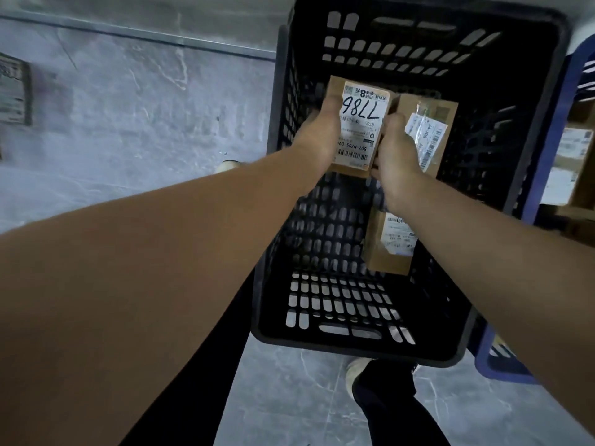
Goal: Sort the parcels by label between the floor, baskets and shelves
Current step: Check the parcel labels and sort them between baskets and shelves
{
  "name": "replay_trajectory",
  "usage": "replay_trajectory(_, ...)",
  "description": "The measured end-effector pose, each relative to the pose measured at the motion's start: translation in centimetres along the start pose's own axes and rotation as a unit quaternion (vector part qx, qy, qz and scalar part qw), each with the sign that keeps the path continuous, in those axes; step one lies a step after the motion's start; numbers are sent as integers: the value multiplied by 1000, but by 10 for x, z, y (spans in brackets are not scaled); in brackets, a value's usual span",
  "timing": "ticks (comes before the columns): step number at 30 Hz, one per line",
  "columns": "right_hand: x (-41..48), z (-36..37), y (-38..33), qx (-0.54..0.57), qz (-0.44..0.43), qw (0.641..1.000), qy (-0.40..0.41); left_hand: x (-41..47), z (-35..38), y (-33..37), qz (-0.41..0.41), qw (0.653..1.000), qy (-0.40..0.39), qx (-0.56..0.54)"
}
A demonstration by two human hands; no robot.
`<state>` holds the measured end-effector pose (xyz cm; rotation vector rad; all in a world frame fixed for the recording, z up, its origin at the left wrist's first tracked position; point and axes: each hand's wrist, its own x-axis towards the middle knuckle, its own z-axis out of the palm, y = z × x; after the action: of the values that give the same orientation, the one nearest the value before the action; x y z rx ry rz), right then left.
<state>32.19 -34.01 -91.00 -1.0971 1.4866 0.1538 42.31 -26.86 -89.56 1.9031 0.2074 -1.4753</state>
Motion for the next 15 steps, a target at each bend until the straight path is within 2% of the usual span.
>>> replay_trajectory(7, 23, 13, 24, 3, -53, 999, -5, 28, 5, -14, 25, 1000, 4, -15)
replay_trajectory(15, 27, 12, 34, 34, -60, 997, -28, 41, 9, -24, 28, 1000, -4, -9)
